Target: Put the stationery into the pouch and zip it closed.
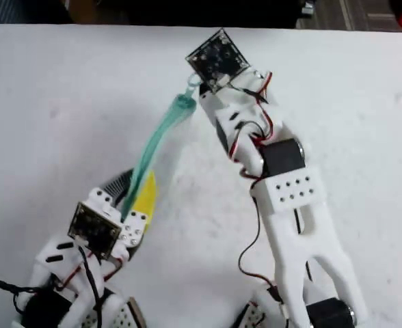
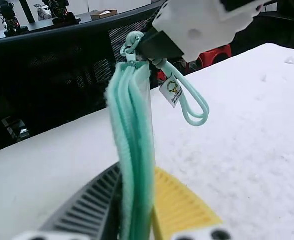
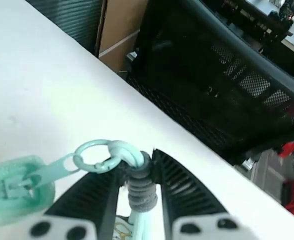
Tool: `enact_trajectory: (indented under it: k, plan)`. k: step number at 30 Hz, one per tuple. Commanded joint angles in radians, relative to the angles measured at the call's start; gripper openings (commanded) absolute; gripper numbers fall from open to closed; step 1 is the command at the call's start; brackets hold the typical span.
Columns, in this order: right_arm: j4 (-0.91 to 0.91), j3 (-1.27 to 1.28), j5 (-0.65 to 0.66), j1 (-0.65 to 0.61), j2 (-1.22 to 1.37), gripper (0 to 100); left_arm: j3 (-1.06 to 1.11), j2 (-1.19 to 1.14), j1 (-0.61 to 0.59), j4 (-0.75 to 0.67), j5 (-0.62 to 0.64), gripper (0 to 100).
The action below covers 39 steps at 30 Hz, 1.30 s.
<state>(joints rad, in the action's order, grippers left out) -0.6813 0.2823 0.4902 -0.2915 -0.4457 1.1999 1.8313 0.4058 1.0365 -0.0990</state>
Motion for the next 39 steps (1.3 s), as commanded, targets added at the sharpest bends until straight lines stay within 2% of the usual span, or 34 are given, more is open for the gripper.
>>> enact_trajectory:
  k: [1,9,20,23,28,32,35,39]
  plan:
    - [0.010,-0.084,-0.011,0.094,0.007,1.6,-0.003,-0.004,0.022,0.020,-0.003,2]
    - [0.087,-0.091,-0.014,0.176,0.099,1.6,-0.005,-0.004,0.022,0.020,-0.003,2]
    - [0.085,-0.084,-0.015,0.186,0.139,1.6,-0.005,-0.004,0.022,0.018,-0.003,2]
    - [-0.062,-0.097,-0.017,0.153,0.058,4.3,-0.003,-0.004,0.022,0.012,-0.003,2]
    - [-0.286,-0.097,-0.051,0.131,-0.170,24.9,0.000,-0.004,0.022,0.011,-0.003,2]
    - [-0.460,-0.103,-0.232,0.162,-0.354,26.0,0.000,-0.004,0.022,0.011,-0.003,2]
    - [-0.559,-0.101,-0.236,0.148,-0.443,26.1,0.002,-0.004,0.022,0.011,-0.003,2]
    - [-0.601,-0.098,-0.236,0.139,-0.479,26.1,0.002,-0.004,0.022,0.012,-0.003,2]
